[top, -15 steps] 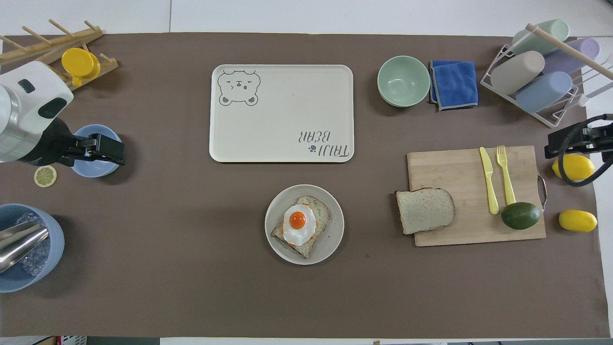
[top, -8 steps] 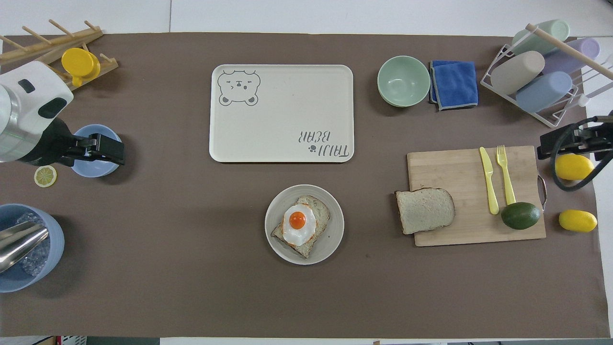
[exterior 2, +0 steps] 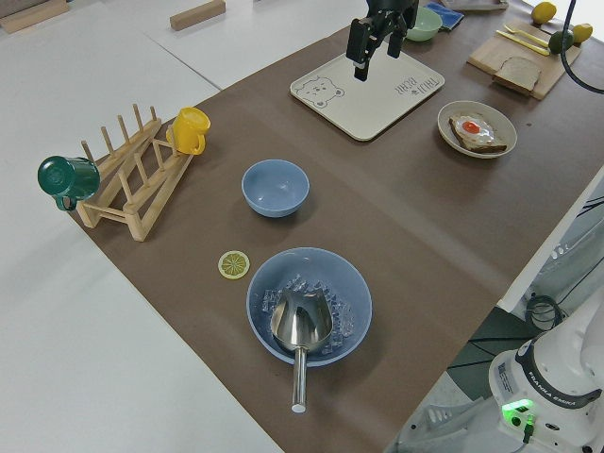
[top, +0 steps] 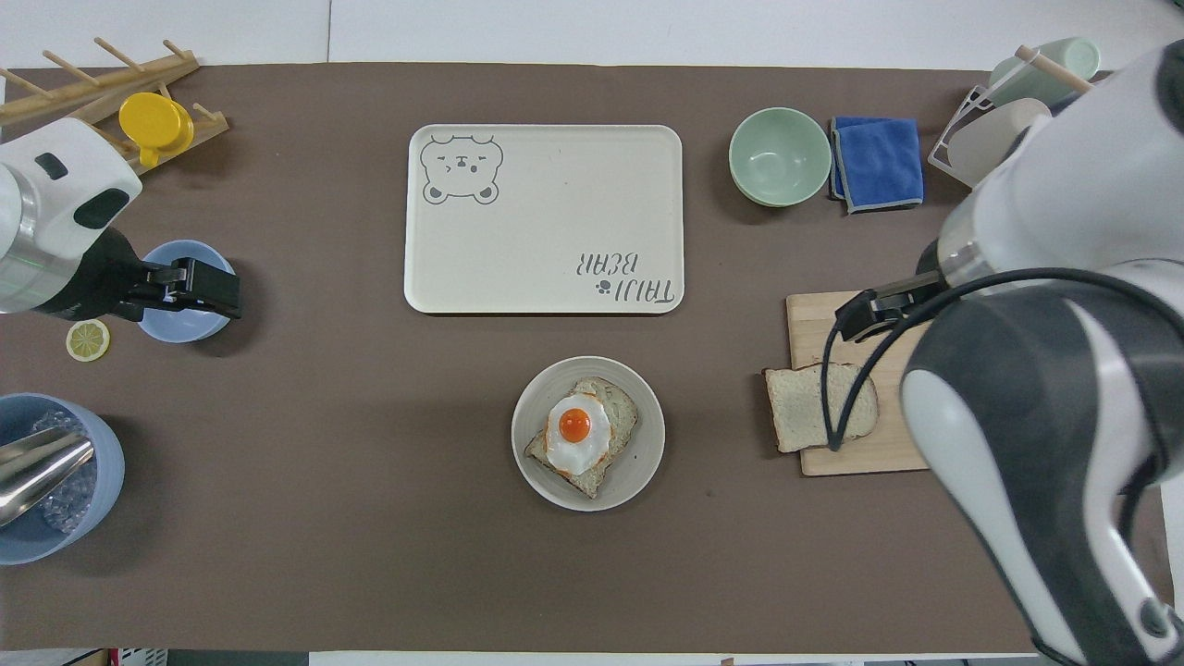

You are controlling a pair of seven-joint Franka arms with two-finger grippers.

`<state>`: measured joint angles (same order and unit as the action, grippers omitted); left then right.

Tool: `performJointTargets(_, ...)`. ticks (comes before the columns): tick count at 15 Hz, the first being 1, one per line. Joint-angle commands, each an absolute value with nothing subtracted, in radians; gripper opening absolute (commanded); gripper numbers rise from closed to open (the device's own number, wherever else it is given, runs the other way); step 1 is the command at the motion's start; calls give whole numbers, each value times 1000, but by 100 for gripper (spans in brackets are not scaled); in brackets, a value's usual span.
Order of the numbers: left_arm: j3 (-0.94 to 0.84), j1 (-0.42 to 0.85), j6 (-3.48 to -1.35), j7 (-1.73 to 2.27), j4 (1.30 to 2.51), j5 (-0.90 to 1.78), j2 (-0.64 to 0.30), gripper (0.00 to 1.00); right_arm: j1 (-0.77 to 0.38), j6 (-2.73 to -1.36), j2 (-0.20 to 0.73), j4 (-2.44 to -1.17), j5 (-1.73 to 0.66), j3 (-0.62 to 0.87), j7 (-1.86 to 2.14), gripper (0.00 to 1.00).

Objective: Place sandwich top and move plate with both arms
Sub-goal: 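Grasp the bread slice on the cutting board with the right gripper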

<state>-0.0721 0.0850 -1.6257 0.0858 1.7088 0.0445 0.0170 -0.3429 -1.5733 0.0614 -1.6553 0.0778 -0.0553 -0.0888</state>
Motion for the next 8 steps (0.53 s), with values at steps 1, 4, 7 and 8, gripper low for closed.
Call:
performJointTargets(1, -72, 77, -1634, 83, 1729, 58, 40, 100, -449, -1678, 104, -1750, 150, -58, -217, 100)
performJointTargets(4, -72, 77, -1634, 83, 1729, 58, 40, 100, -556, -1834, 129, -1889, 250, -58, -436, 100)
performJointTargets(7, -72, 77, -1634, 83, 1729, 58, 38, 100, -618, -1833, 199, -1924, 336, -58, -541, 100)
performJointTargets(8, -72, 77, -1634, 83, 1729, 58, 40, 100, -642, -1829, 222, -1939, 369, -58, -566, 100)
